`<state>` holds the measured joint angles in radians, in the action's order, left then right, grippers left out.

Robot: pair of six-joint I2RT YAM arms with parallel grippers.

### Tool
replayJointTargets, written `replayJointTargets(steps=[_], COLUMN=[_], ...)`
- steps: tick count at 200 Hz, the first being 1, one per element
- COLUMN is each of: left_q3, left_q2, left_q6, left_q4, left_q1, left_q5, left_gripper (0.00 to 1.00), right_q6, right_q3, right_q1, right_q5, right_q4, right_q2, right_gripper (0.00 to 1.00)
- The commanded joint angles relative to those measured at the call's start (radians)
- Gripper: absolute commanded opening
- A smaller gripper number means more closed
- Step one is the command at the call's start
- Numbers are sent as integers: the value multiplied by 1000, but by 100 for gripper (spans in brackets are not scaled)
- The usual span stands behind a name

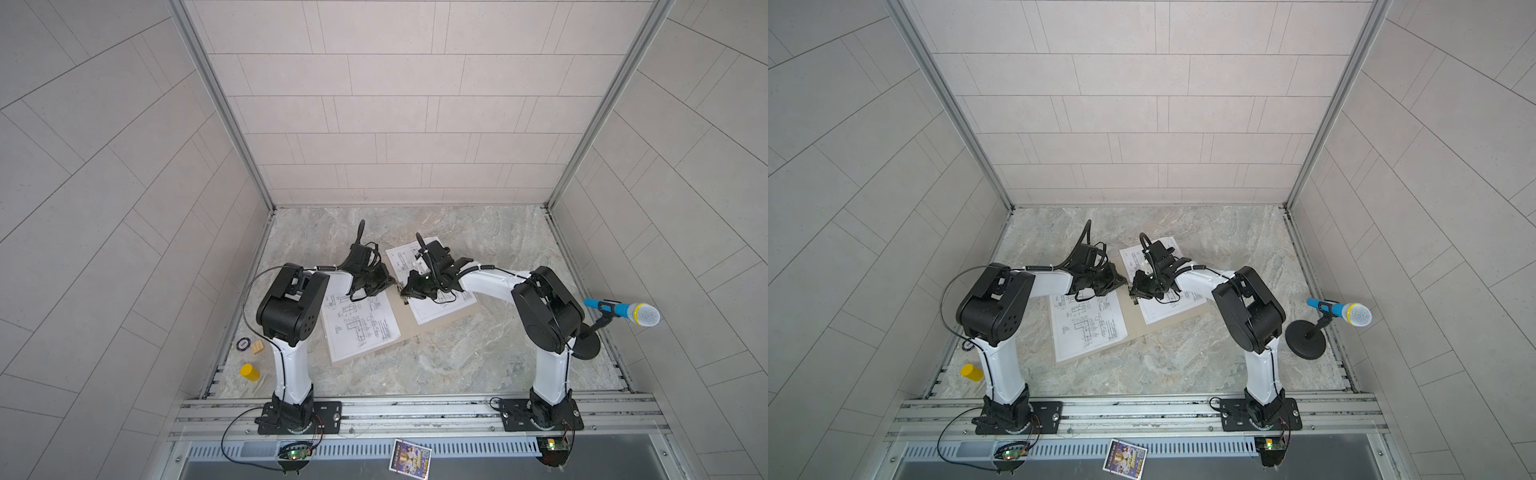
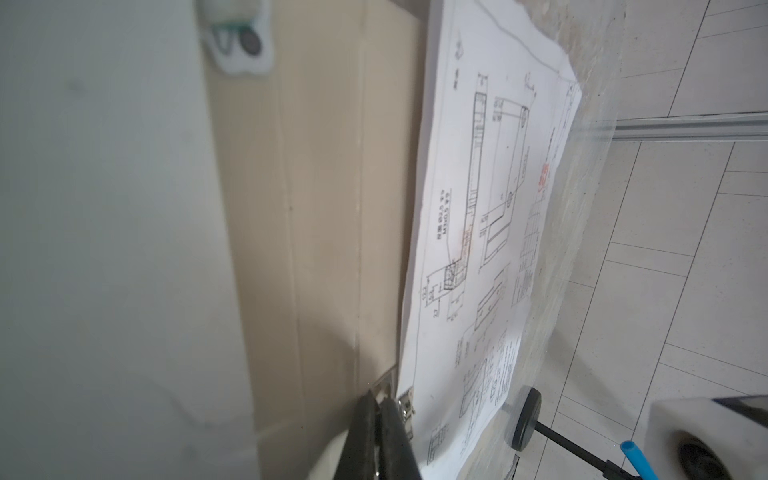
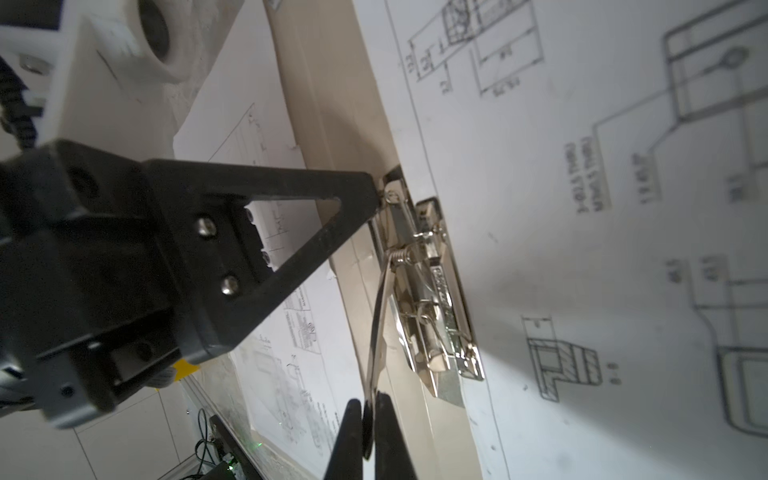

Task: Put the files into the folder
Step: 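Push the clip lever with the right gripper while the left holds the folder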

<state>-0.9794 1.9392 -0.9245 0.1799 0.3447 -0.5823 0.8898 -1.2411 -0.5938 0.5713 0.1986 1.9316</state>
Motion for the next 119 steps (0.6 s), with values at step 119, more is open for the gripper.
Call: replayJointTargets(steps=[119], left_q3=[-8], left_q2=[33], left_q6=[47], left_q4=[-49], left_q1=[3], left_q5=[12], left_gripper=[4], right_q6=[-100], right_q3=[119], right_q1=[26], right_q5=[22], right_q4=[-65], right_q2=[37], right_gripper=[0])
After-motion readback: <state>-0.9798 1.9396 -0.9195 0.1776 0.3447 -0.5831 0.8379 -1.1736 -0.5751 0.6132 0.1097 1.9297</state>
